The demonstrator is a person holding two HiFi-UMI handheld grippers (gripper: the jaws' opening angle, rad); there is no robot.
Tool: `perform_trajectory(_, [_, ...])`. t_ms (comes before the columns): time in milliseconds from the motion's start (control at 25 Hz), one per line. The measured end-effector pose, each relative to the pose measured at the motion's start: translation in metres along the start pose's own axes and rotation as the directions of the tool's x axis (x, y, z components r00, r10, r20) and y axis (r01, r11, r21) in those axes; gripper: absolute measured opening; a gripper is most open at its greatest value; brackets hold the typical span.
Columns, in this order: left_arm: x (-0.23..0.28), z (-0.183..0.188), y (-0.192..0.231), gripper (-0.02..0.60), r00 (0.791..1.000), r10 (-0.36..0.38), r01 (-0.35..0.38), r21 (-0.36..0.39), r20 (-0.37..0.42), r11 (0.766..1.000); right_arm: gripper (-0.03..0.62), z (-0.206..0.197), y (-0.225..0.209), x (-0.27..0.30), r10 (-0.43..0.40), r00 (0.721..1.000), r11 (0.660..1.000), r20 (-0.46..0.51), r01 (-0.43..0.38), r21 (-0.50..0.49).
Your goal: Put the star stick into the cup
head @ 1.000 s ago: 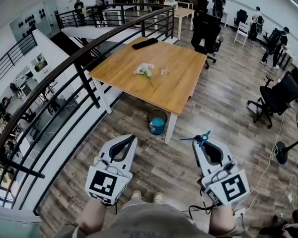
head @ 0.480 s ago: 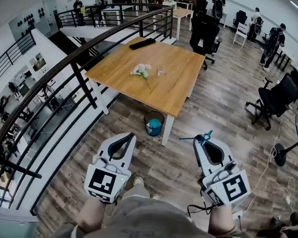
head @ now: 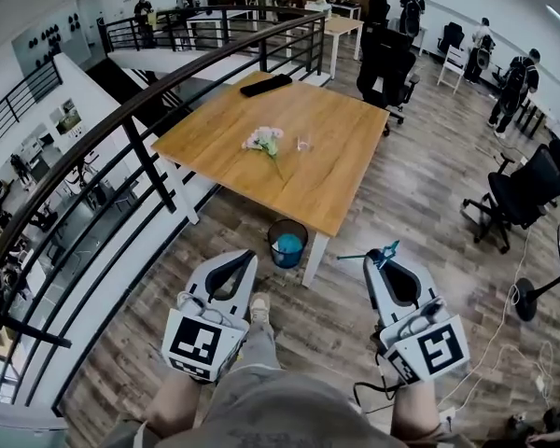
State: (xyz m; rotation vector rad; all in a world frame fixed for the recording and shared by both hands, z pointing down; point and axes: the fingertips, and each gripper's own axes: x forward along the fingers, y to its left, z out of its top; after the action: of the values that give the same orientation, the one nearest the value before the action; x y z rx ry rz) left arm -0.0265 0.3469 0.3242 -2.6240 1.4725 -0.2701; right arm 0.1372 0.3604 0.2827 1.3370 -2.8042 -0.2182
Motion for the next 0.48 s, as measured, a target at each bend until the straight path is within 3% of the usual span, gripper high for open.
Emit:
perform_trajectory(280, [0.063,-0.008,0.069,0.015,1.000,-0.014,0.014,0.005,-0.019,1.000,0.041,-0.013,-0.034,0.084,0.001,0.999,1.000,-0.040,0.000,0.008])
perform_trajectory(480, [0.113,-0.011,0.120,0.015,0.997,-0.066,0.067,0.013,-0.047,0.998,0.041,-0.020,-0.062,0.145,-0.042,0.997,0.998,-0.059,0.044,0.044])
